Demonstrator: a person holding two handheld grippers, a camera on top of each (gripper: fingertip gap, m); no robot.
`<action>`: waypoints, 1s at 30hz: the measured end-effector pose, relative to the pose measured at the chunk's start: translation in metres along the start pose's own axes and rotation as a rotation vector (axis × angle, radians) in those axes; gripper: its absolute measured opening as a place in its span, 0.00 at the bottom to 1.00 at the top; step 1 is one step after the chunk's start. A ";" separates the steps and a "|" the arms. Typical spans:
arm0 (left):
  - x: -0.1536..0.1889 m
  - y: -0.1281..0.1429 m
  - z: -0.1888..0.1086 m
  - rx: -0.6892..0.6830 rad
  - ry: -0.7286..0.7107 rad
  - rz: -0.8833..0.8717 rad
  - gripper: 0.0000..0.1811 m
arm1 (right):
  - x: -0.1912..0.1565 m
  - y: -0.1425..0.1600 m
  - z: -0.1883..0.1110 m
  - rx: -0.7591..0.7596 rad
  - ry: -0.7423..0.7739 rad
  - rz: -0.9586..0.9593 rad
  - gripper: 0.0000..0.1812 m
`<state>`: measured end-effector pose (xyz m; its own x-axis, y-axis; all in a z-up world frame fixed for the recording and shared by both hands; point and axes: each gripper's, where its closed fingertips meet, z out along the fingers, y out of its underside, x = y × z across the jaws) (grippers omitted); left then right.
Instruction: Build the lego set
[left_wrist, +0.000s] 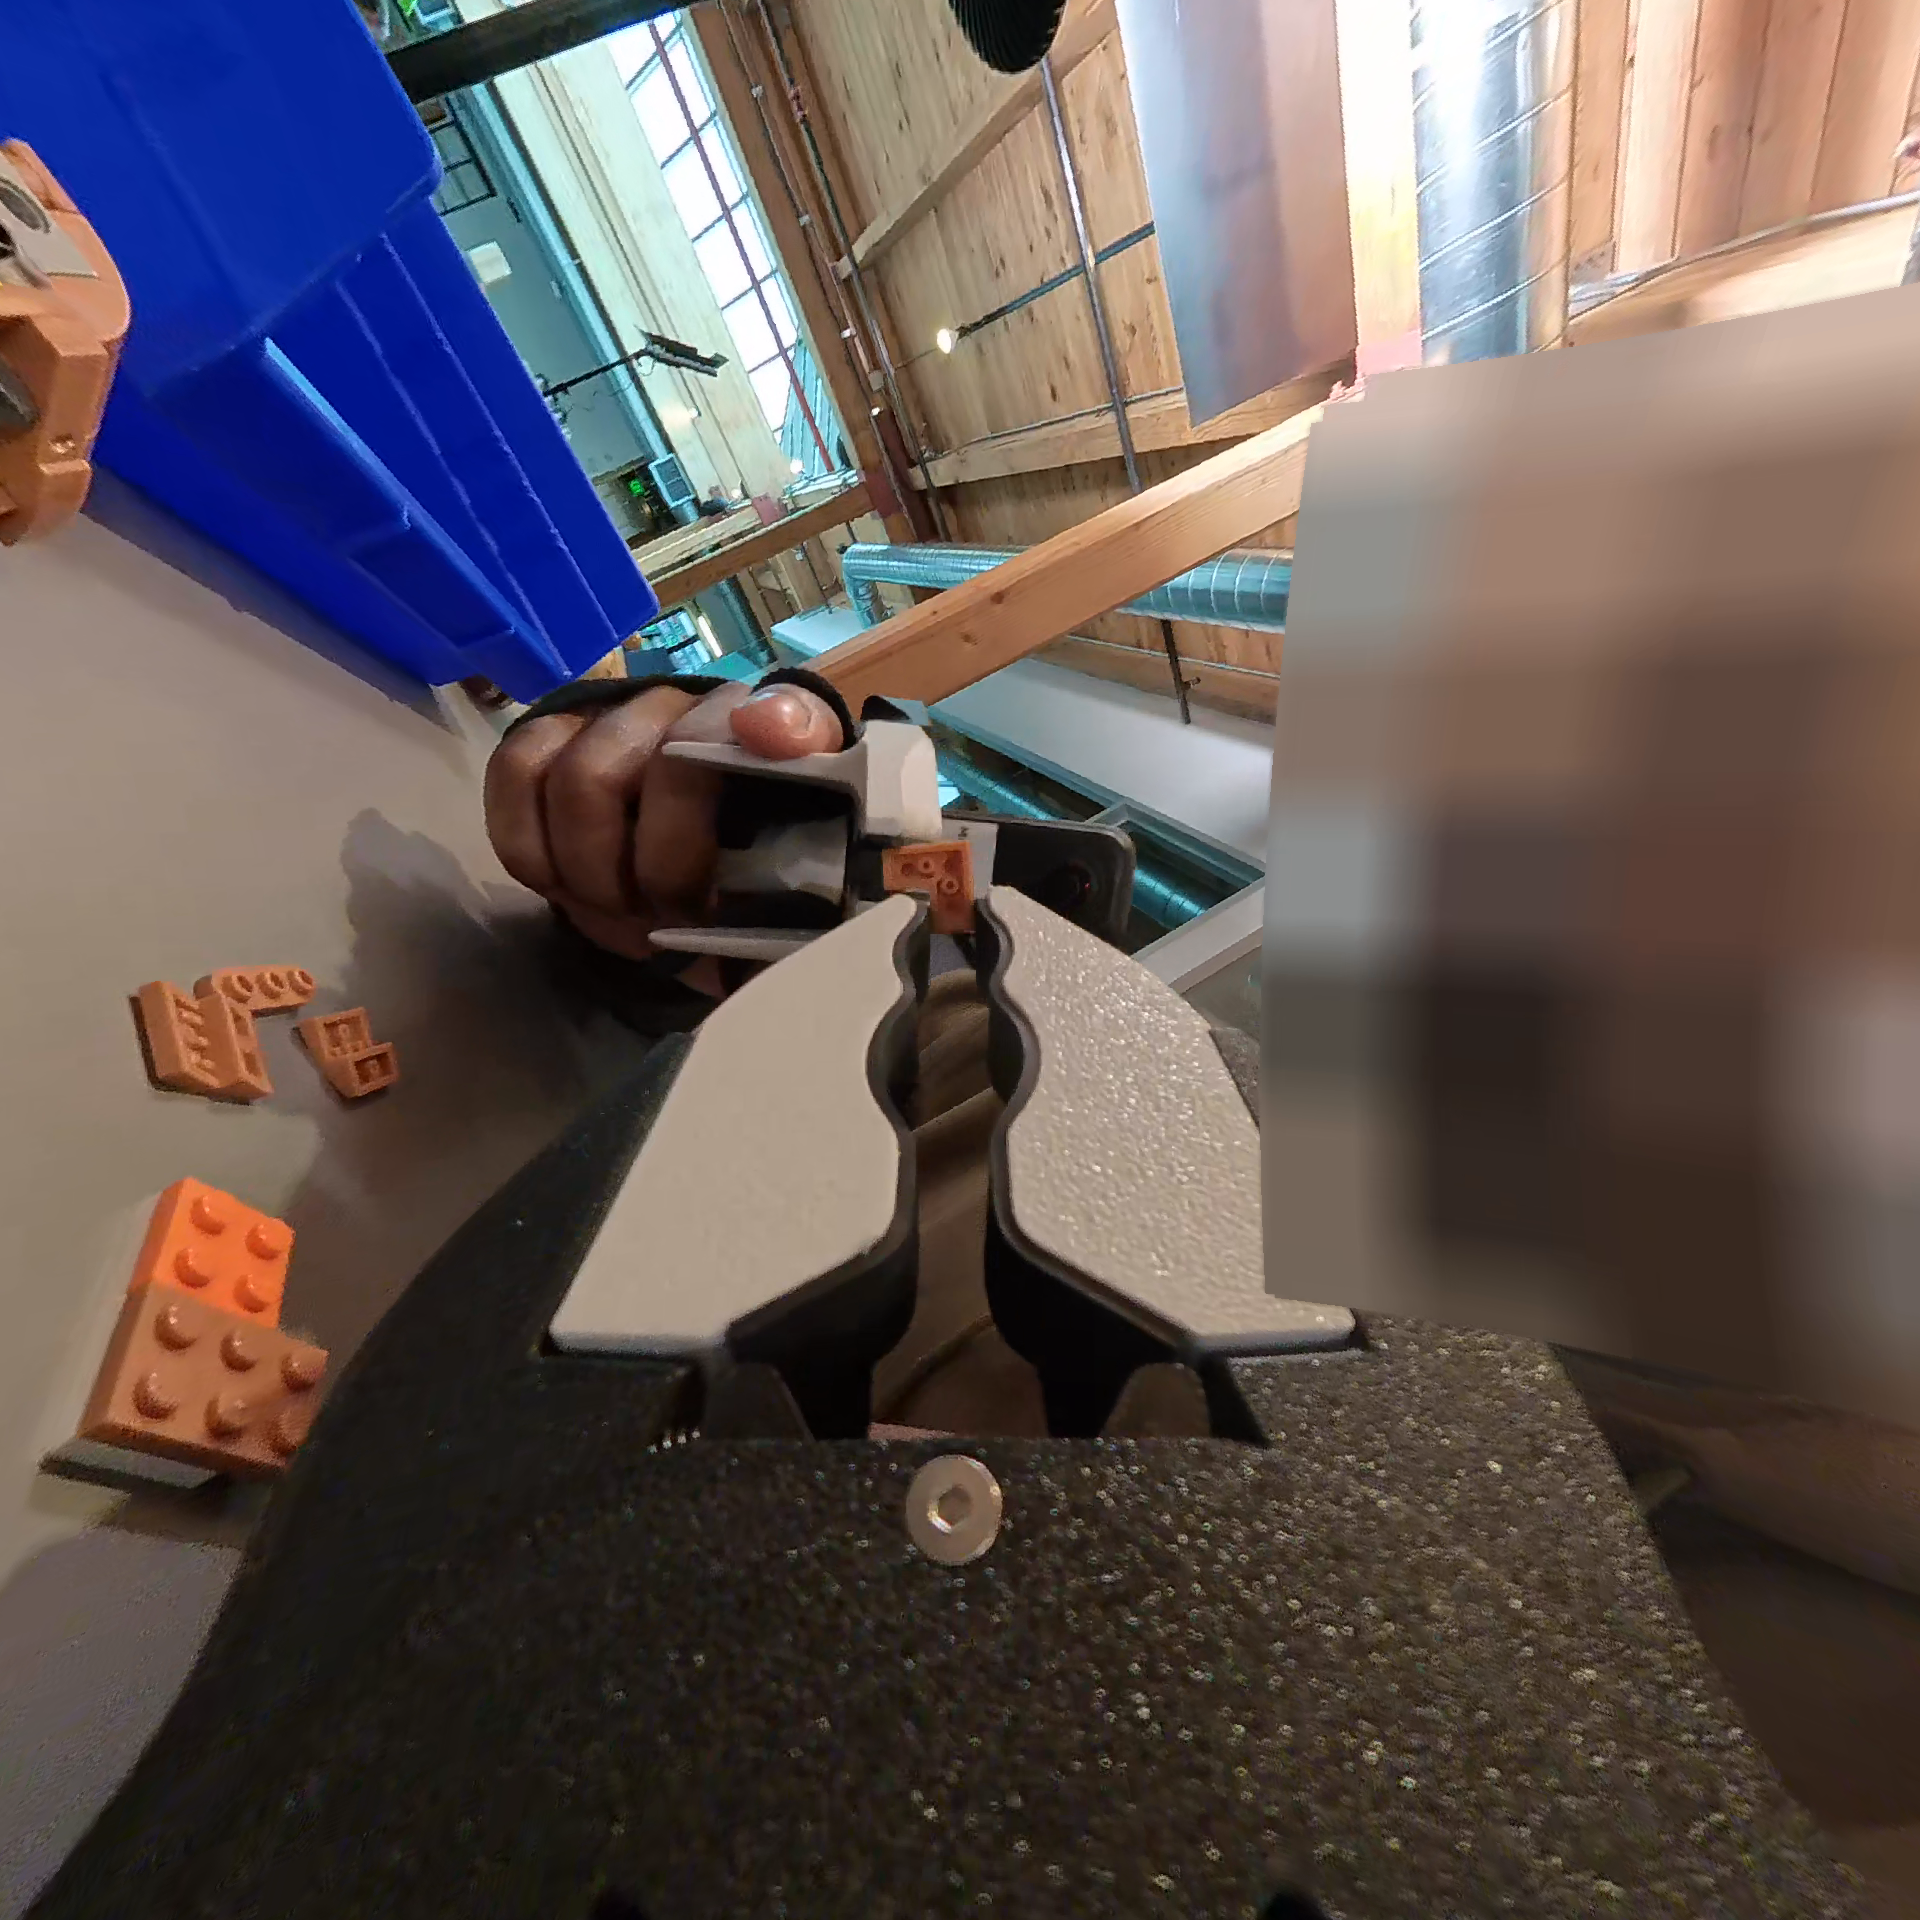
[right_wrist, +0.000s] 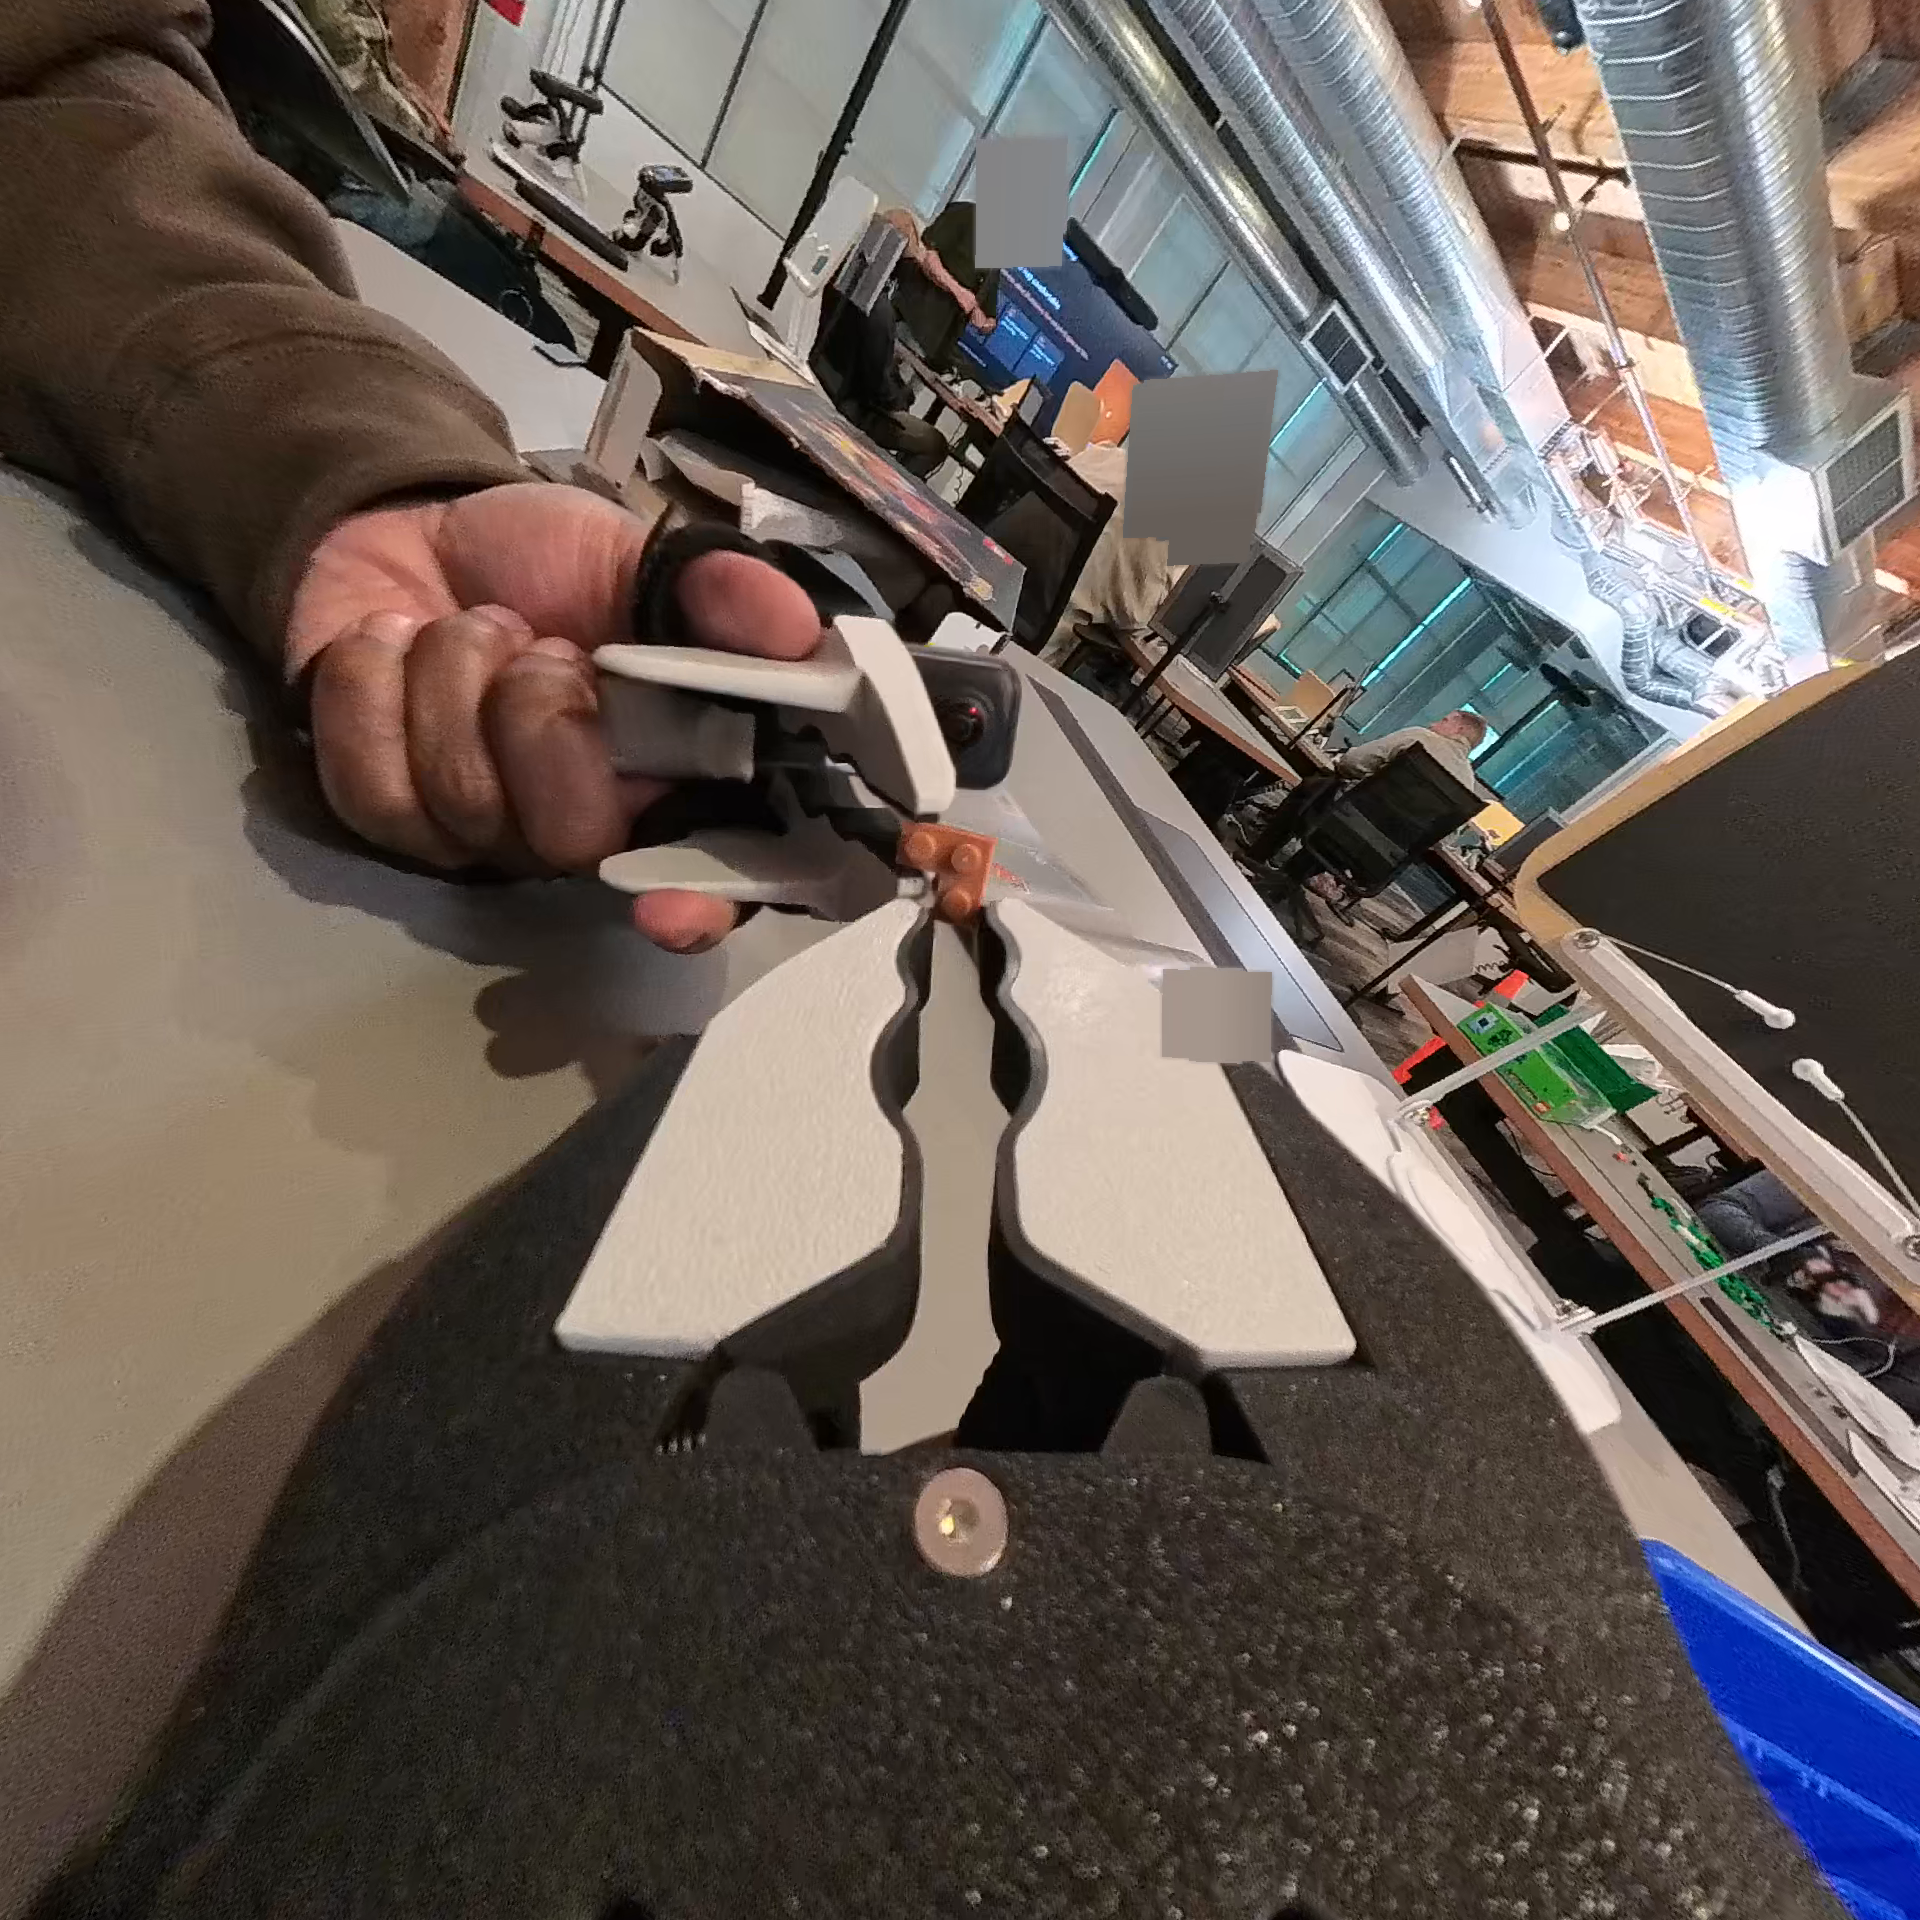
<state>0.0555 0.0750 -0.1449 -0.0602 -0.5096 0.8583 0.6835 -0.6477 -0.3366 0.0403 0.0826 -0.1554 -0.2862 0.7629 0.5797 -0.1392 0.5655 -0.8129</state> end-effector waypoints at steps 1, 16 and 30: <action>-0.001 0.000 0.000 -0.013 -0.018 0.017 0.04 | 0.000 0.001 0.000 -0.004 -0.007 0.007 0.04; -0.084 0.014 -0.077 -0.769 -0.914 1.007 0.28 | -0.003 0.039 0.001 -0.198 -0.104 0.216 0.05; -0.094 0.027 -0.070 -0.877 -0.904 1.030 0.14 | -0.043 0.058 0.003 -0.374 -0.346 0.255 0.05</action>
<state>0.0285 0.0657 -0.2614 0.7748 -0.6316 -0.0289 -0.4580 -0.5292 -0.7143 0.0419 0.0815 -0.2280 -0.5697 0.7782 0.2643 0.3021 0.4973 -0.8133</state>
